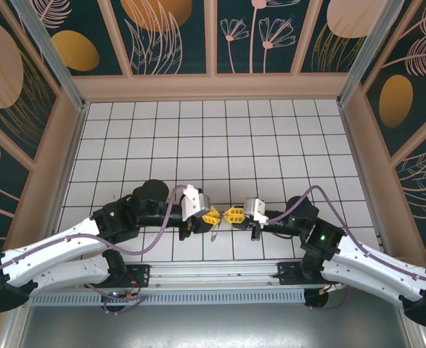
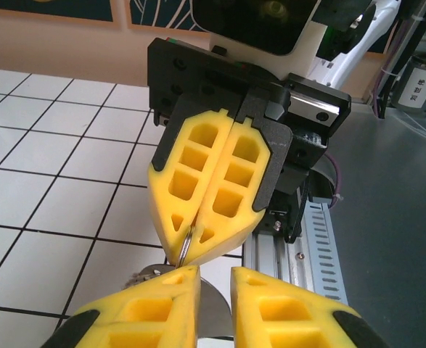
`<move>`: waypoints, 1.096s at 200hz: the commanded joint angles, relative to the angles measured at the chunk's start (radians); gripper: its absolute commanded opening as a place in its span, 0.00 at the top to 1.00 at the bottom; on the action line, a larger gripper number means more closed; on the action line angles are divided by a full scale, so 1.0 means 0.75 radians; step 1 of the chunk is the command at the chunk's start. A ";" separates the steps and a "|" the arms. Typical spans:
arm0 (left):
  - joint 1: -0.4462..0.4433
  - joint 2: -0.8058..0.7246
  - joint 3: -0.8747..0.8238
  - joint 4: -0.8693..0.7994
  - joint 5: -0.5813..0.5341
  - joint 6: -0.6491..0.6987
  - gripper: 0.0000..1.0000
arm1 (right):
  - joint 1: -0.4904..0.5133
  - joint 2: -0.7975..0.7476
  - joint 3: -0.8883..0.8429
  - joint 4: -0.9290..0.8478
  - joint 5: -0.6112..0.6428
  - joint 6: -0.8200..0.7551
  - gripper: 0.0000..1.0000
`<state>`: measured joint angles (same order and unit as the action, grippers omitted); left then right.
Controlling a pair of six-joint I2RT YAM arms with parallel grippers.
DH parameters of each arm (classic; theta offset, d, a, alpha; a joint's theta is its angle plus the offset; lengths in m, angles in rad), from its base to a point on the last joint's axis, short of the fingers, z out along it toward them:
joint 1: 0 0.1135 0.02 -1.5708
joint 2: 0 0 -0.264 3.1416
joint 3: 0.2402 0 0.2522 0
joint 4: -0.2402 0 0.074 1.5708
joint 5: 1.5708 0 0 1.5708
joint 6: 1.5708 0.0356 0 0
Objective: Put the keys on the keyring
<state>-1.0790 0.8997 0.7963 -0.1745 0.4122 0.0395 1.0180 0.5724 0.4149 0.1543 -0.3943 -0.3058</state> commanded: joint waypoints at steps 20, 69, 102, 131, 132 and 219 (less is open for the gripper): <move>0.006 -0.011 -0.010 0.084 -0.001 0.000 0.81 | 0.019 -0.031 -0.022 0.105 -0.042 -0.005 1.00; 0.005 -0.030 -0.063 0.184 0.038 -0.027 0.80 | 0.019 -0.107 -0.164 0.432 -0.104 0.137 1.00; 0.006 -0.058 -0.086 0.218 0.075 -0.037 0.79 | 0.019 -0.118 -0.255 0.655 -0.087 0.249 1.00; 0.005 -0.055 -0.098 0.236 0.113 -0.040 0.78 | 0.020 -0.121 -0.297 0.765 -0.087 0.295 1.00; 0.006 -0.055 -0.098 0.236 0.114 -0.039 0.78 | 0.019 -0.120 -0.298 0.770 -0.087 0.295 1.00; 0.006 0.007 -0.084 0.322 0.171 -0.024 0.76 | 0.019 -0.062 -0.338 0.908 -0.135 0.351 1.00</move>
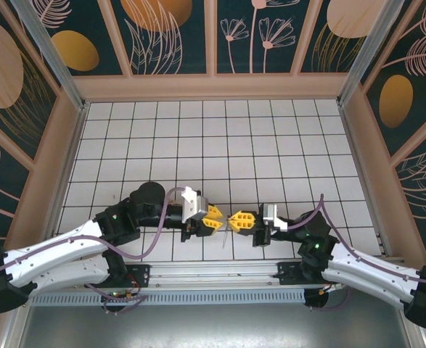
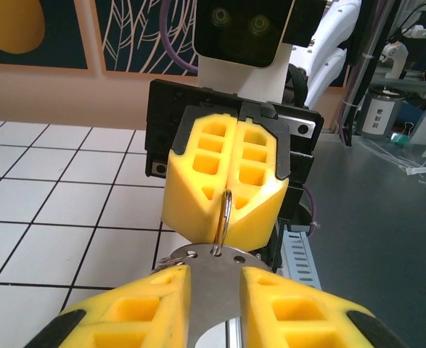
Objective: Put the keys on the keyring
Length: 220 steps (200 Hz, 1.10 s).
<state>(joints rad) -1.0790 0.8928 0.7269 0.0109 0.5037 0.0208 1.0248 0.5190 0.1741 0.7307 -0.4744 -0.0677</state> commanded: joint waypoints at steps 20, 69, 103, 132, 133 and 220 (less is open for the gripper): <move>0.006 0.024 0.010 0.085 0.047 0.003 0.76 | 0.010 0.027 -0.018 0.154 -0.036 0.037 1.00; 0.005 0.064 0.021 0.112 0.058 0.009 0.76 | 0.010 0.038 -0.028 0.169 -0.043 0.045 1.00; 0.006 0.088 0.021 0.139 0.068 0.009 0.87 | 0.010 0.036 -0.030 0.168 -0.044 0.049 1.00; 0.005 0.085 0.020 0.145 0.052 0.007 1.00 | 0.010 0.035 -0.030 0.161 -0.034 0.048 1.00; 0.005 0.084 0.019 0.145 0.051 0.007 1.00 | 0.010 0.034 -0.031 0.160 -0.033 0.048 1.00; 0.005 0.146 0.173 -0.275 -0.153 0.175 1.00 | 0.020 -0.067 0.214 -0.598 0.262 -0.097 0.69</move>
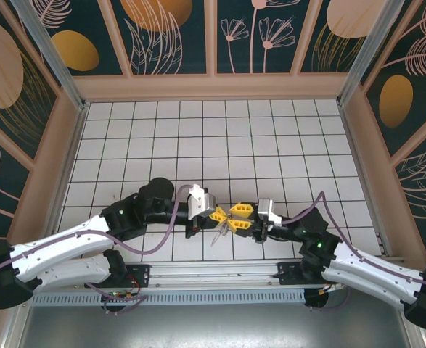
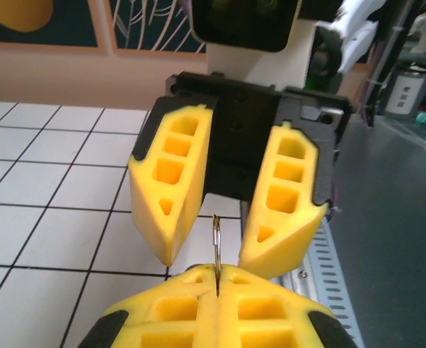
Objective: Put the keys on the keyring
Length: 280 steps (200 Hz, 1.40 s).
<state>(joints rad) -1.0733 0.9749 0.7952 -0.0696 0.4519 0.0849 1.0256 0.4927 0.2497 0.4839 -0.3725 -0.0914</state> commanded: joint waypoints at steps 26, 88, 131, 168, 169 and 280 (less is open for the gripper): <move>-0.003 0.068 0.133 -0.285 -0.118 0.130 1.00 | 0.045 -0.010 0.180 -0.417 0.203 -0.106 0.70; -0.003 0.056 0.165 -0.374 -0.128 0.137 1.00 | 0.154 0.100 0.228 -0.492 0.280 -0.140 0.71; -0.003 0.052 0.172 -0.401 -0.107 0.143 1.00 | 0.191 0.097 0.225 -0.492 0.331 -0.154 0.72; -0.003 0.054 0.177 -0.410 -0.093 0.149 1.00 | 0.193 0.113 0.236 -0.492 0.331 -0.172 0.87; -0.003 0.054 0.176 -0.410 -0.093 0.149 1.00 | 0.191 0.112 0.237 -0.492 0.331 -0.172 0.89; -0.001 -0.110 -0.045 -0.063 -0.084 -0.010 0.82 | 0.191 -0.004 0.126 -0.253 0.224 -0.152 1.00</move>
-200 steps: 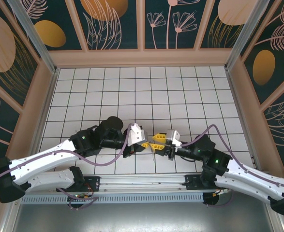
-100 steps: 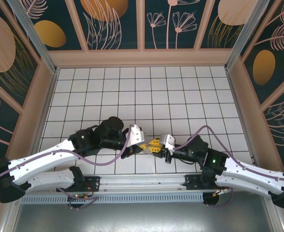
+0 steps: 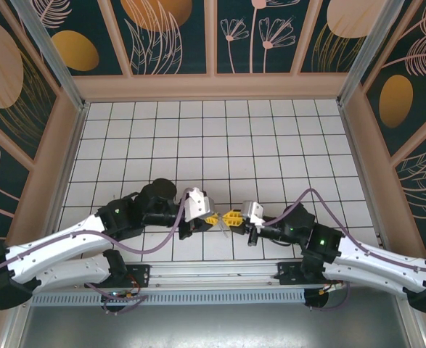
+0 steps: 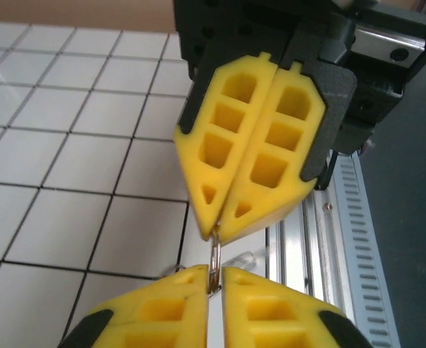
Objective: Put the keys on the keyring
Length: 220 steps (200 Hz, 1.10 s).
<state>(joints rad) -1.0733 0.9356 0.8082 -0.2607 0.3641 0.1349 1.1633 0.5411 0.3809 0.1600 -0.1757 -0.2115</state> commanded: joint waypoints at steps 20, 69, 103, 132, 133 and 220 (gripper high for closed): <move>-0.002 -0.079 -0.102 0.255 0.038 -0.108 0.75 | 0.007 -0.091 -0.074 0.229 -0.042 0.020 1.00; -0.003 -0.081 -0.140 0.323 0.036 -0.123 0.68 | 0.007 -0.085 -0.103 0.285 -0.048 0.037 1.00; -0.003 -0.076 -0.156 0.367 0.047 -0.132 0.68 | 0.009 -0.086 -0.126 0.328 -0.065 0.049 1.00; -0.002 -0.048 -0.171 0.408 0.069 -0.139 0.72 | 0.008 -0.088 -0.136 0.348 -0.068 0.051 1.00; -0.002 -0.048 -0.171 0.410 0.070 -0.139 0.72 | 0.009 -0.088 -0.137 0.348 -0.068 0.051 1.00; -0.003 -0.020 -0.178 0.413 0.101 -0.136 1.00 | 0.009 -0.107 -0.168 0.394 -0.066 0.070 1.00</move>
<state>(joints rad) -1.0740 0.9215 0.6815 0.0196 0.4347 0.0372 1.1633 0.4812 0.2607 0.3710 -0.2073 -0.1738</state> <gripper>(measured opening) 0.038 0.044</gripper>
